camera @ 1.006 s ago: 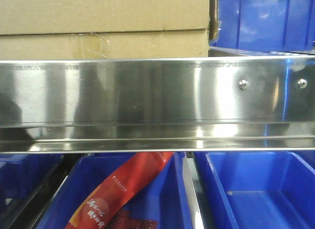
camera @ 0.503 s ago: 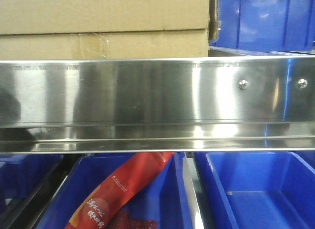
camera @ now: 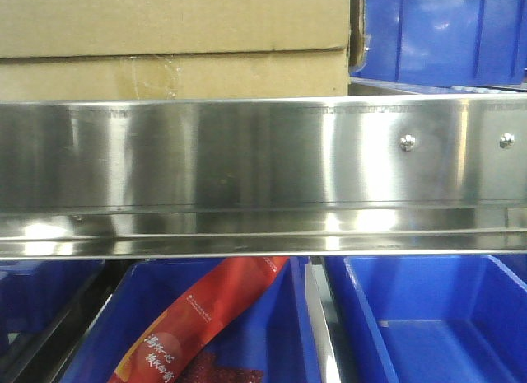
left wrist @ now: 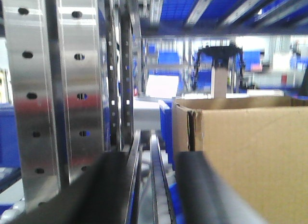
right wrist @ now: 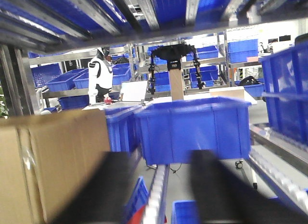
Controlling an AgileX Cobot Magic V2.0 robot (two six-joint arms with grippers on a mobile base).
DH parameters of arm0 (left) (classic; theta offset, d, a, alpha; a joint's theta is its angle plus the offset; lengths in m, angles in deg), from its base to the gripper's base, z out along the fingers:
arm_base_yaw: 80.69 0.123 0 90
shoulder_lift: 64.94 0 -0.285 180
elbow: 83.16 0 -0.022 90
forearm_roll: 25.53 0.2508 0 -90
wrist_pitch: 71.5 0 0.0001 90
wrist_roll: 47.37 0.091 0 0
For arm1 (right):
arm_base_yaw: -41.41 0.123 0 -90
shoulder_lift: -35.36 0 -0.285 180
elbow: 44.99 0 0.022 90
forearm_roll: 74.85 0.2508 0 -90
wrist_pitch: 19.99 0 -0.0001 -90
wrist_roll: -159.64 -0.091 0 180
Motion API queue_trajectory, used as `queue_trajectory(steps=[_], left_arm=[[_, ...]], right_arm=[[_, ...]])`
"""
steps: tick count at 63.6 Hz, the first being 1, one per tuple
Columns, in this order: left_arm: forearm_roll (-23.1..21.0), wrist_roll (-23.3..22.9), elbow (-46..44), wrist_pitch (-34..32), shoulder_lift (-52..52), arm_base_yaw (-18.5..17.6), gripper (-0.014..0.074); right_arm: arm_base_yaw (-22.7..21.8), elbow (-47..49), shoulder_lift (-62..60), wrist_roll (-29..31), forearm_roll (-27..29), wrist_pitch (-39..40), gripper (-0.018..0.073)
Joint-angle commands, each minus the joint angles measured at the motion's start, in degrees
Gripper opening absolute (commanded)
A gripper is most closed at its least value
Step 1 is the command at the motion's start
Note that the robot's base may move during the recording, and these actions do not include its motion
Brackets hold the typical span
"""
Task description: Grab carton from right shelf to conveyor
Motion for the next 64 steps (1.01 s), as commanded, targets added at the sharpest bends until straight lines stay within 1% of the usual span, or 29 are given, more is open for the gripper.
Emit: queue_trajectory(steps=[1, 5, 7, 11, 15, 20, 24, 31, 36, 45, 51, 57, 59, 61, 64], left_arm=[[0.4, 0.0, -3.8, 1.5, -3.9, 0.1, 0.0358], [0.2, 0.0, -5.0, 0.2, -6.4, 0.1, 0.0437], [0.1, 0.0, -5.6, 0.3, -7.4, 0.1, 0.0465], [-0.4, 0.0, -7.2, 1.8, -9.8, -0.5, 0.051], [-0.4, 0.0, -9.1, 3.3, -11.5, -2.1, 0.052], [-0.1, 0.0, -13.2, 6.3, -14.6, -5.1, 0.0518], [0.0, 0.0, -17.1, 9.0, -17.7, -8.1, 0.0518], [0.0, 0.0, -24.7, 14.2, -25.1, -12.6, 0.0518], [0.0, 0.0, -29.5, 17.4, -30.4, -14.4, 0.0518], [-0.4, 0.0, -39.0, 23.9, -41.1, -14.9, 0.0518], [-0.4, -0.5, -44.7, 27.2, -47.1, -14.9, 0.0518], [-0.1, -0.8, -50.3, 30.4, -52.4, -14.9, 0.0518], [0.8, -2.1, -53.4, 32.3, -55.0, -14.9, 0.0518], [1.6, -2.9, -55.2, 33.6, -56.5, -14.9, 0.0518], [3.9, -4.4, -58.9, 36.4, -59.5, -14.9, 0.0518]], right_arm=[[-0.1, 3.3, 4.2, 0.0, 0.2, -0.6, 0.0442], [-0.1, 4.0, 7.1, 0.0, 0.0, -0.3, 0.0556], [-0.1, 4.0, 8.1, 0.0, 0.0, 0.3, 0.058], [-0.1, 4.1, 10.1, 0.0, 0.0, 2.0, 0.0568], [0.0, 5.3, 11.7, 0.0, 0.2, 2.3, 0.0568], [1.0, 8.2, 13.9, 0.0, 0.3, 0.8, 0.0568], [2.6, 11.5, 16.5, 0.0, 0.3, -0.5, 0.0568], [7.9, 17.2, 22.0, 0.0, 0.8, -2.7, 0.0568], [12.3, 21.7, 26.9, 0.0, 1.1, -3.5, 0.0568], [21.1, 30.8, 37.3, 0.0, 1.1, -6.7, 0.0568], [24.5, 38.4, 45.2, 0.0, 1.0, -11.0, 0.0568], [25.8, 46.7, 52.7, 0.0, -0.6, -17.2, 0.0568], [25.8, 50.6, 55.8, 0.0, -0.8, -21.1, 0.0568], [25.8, 54.0, 58.5, 0.0, -0.9, -23.3, 0.0568], [25.7, 59.4, 62.6, -0.7, -1.6, -27.6, 0.0568]])
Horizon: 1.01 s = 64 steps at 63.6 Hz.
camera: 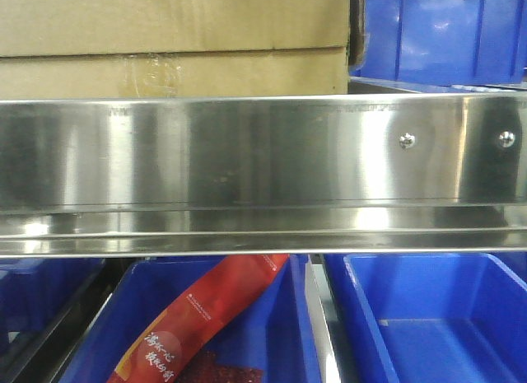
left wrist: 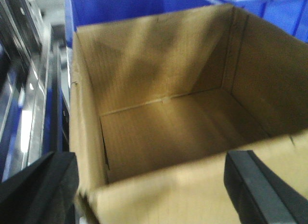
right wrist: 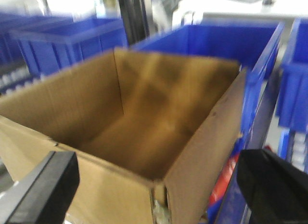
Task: Grab carton from right shelf to conveyor
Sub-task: 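Lift the brown carton off the shelf with both grippers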
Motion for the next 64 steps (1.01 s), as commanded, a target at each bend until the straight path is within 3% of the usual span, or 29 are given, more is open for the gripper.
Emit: queue_trajectory(steps=[1, 13, 20, 27, 43, 64], left_arm=[[3.3, -2.9, -6.1, 4.2, -4.1, -0.4, 0.0518], [10.1, -6.2, -20.4, 15.7, -15.3, 0.3, 0.0518], [9.9, -6.2, -27.0, 18.7, -20.4, 2.2, 0.0518], [8.8, -6.2, -31.0, 19.3, -25.0, 4.2, 0.0518], [6.5, -6.2, -32.1, 19.3, -31.5, 7.2, 0.0518], [6.5, -6.2, -32.1, 18.7, -36.5, 7.2, 0.0518]], right_arm=[[0.1, 8.7, 5.9, -0.9, -2.2, -6.1, 0.0568], [0.1, 28.5, 20.3, -7.0, -12.1, -21.5, 0.0568], [0.1, 38.8, 27.7, -7.8, -13.2, -29.1, 0.0568], [0.1, 45.8, 34.1, -7.8, -13.7, -30.2, 0.0568], [-1.2, 48.2, 41.7, -10.3, -13.7, -30.2, 0.0568], [-2.0, 48.2, 45.3, -10.3, -13.6, -30.2, 0.0566]])
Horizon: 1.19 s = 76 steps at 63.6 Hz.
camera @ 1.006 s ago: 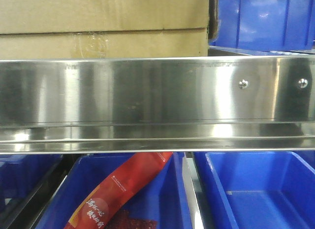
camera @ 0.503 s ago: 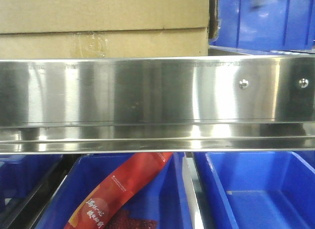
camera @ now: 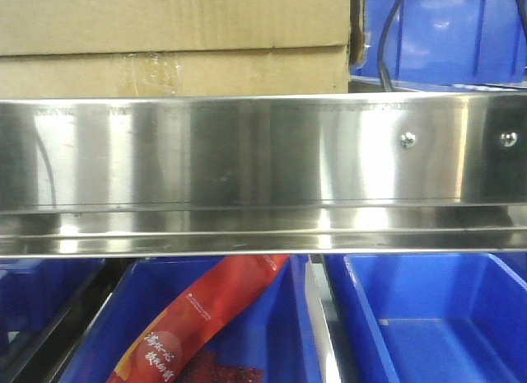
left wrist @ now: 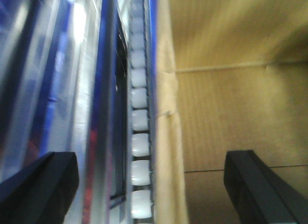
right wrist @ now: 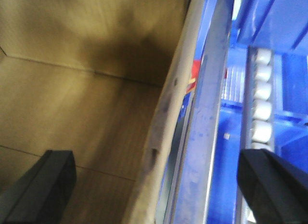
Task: Grab carton from right shelf to conveyor
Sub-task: 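Lift the brown carton off the shelf with both grippers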
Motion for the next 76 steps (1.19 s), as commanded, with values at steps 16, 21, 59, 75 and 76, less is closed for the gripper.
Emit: queue_trajectory(steps=[16, 21, 59, 75, 76], left_arm=[[-0.4, -0.5, -0.6, -0.7, -1.2, 0.2, 0.0397], [-0.4, -0.5, -0.6, -0.7, -1.2, 0.2, 0.023], [-5.5, -0.5, -5.0, 1.3, 3.0, 0.1, -0.0006], [-7.5, -0.5, -4.8, 1.3, 9.4, -1.2, -0.0006], [-7.7, -0.5, -4.8, 1.3, 10.1, -1.4, -0.0006]], right_arm=[[-0.3, 0.5, 2.4, -0.1, -0.6, 0.7, 0.0168], [-0.3, 0.5, 2.4, -0.1, -0.6, 0.7, -0.0043], [-0.3, 0.7, -4.3, -0.1, -0.6, 0.7, -0.007], [-0.2, 0.4, -12.3, -0.1, -0.6, 0.7, -0.007], [-0.1, 0.1, -12.8, -0.1, -0.6, 0.7, -0.007]])
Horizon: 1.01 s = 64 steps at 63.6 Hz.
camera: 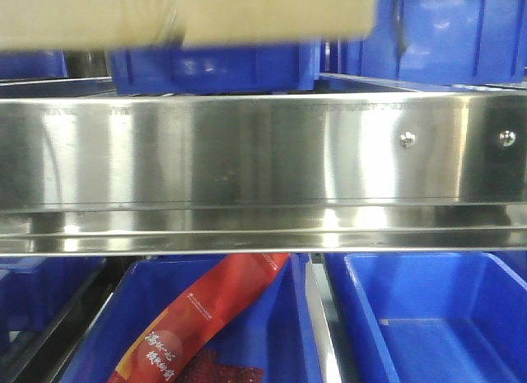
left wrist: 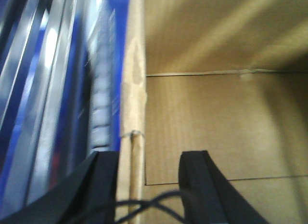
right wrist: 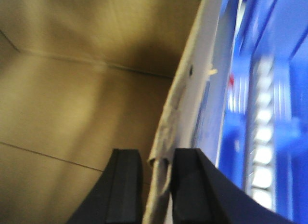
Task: Grab carton from right shelf to conveyor
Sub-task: 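Lift the brown carton off the shelf with both grippers, then pull the held carton back from the shelf with both grippers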
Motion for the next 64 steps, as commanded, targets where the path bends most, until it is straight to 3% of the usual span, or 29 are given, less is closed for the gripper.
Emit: queue_trajectory(steps=[1, 15, 23, 41, 50, 64], left_arm=[[-0.5, 1.9, -0.4, -0.2, 3.4, -1.1, -0.0006], [0.9, -1.1, 0.8, -0.2, 8.2, -7.2, -0.0018], [4.5, -4.1, 5.6, -0.2, 10.7, -12.8, -0.0018], [7.2, -8.3, 15.0, -0.2, 14.0, -23.1, -0.0018], [7.3, -8.6, 15.1, -0.2, 14.0, -25.8, -0.0018], [7.8, -8.6, 15.1, -0.2, 14.0, -26.1, -0.0018]], right_arm=[[-0.2, -0.2, -4.5, 1.1, -1.7, 1.9, -0.007], [0.4, -10.2, -12.9, 1.2, -1.8, 1.9, -0.007], [0.4, -18.3, -18.5, 1.2, -2.0, 1.9, -0.007], [0.4, -30.5, -26.3, 1.2, -2.0, 1.9, -0.007], [0.4, -32.1, -26.8, 1.2, -2.0, 1.9, -0.007], [0.4, -32.1, -26.8, 1.2, -2.0, 2.2, -0.007]])
